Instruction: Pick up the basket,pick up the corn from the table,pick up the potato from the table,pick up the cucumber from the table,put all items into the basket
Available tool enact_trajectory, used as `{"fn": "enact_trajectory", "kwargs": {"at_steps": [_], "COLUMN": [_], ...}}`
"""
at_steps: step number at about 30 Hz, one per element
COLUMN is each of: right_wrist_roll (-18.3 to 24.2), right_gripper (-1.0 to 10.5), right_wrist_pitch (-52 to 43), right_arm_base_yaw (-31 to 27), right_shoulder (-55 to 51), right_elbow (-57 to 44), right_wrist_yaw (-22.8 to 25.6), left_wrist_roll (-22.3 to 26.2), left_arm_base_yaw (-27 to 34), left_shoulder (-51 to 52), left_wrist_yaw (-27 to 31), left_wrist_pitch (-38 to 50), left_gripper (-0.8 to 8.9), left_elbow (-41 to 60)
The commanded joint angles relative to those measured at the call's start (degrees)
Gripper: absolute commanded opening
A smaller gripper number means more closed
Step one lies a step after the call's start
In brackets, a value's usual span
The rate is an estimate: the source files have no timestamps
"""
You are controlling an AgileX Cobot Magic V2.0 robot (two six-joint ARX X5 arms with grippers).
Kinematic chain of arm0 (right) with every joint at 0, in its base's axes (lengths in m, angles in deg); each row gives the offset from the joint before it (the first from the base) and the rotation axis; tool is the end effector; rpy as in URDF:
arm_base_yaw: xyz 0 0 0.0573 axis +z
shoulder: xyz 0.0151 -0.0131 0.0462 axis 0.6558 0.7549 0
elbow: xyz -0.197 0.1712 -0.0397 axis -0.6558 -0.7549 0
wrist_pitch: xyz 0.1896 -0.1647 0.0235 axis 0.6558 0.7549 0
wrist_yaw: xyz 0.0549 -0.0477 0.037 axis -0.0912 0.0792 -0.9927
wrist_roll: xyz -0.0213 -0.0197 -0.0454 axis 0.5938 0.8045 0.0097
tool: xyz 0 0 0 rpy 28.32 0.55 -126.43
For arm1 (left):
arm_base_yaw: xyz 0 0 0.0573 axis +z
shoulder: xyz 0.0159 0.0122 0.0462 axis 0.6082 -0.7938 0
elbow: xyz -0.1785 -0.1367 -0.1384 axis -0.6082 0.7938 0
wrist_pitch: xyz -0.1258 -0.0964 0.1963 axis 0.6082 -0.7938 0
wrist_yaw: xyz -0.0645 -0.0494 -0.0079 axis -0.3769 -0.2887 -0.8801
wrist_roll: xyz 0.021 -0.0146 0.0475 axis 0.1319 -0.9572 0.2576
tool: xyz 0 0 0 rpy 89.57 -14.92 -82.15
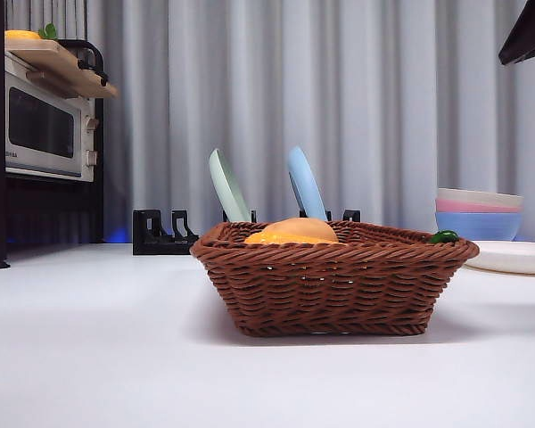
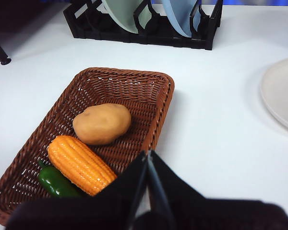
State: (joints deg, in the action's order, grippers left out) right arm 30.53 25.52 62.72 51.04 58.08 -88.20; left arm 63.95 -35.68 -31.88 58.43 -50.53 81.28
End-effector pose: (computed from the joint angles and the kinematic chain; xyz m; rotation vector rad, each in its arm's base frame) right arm 0.1468 0.0602 0.2942 0.0060 0.4577 0.4024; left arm 0.0934 0.0036 0.1531 -0.0375 0.2092 0.0570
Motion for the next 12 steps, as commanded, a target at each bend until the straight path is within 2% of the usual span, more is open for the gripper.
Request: {"fn": "enact_trajectory", "kwargs": {"at_steps": [1,9,10,12], "right_wrist_roll": [-0.3,-0.3,0.3,4.4], "right_gripper": [0.0,0.0,0.0,0.0], "right_wrist_pitch": [-0.3,-0.3,-0.3,-0.3], "right_arm_base_yaw": [0.0,0.0,0.0,-0.5], "right_shoulder": [-0.1,-0.1,-0.1,-1.2], "right_elbow": [-0.2,-0.2,-0.2,-0.4], "right_wrist_yaw": [0.2,0.2,0.2,0.5], "left_wrist_roll": [0.6,0.6,0.6,0.6], "left_arm_base_yaw": [0.2,0.2,0.2,0.2], "left_shoulder": [0.2,0.2,0.2,0.2], "left_wrist_yaw": [-0.1,-0.1,-0.1,-0.1], "left_wrist_pitch": [0.4,0.4,0.4,0.4], "left_gripper": [-0.03,-0.03,-0.03,-0.03], "left_elbow": [0.9,0.9,0.9,0.9]}}
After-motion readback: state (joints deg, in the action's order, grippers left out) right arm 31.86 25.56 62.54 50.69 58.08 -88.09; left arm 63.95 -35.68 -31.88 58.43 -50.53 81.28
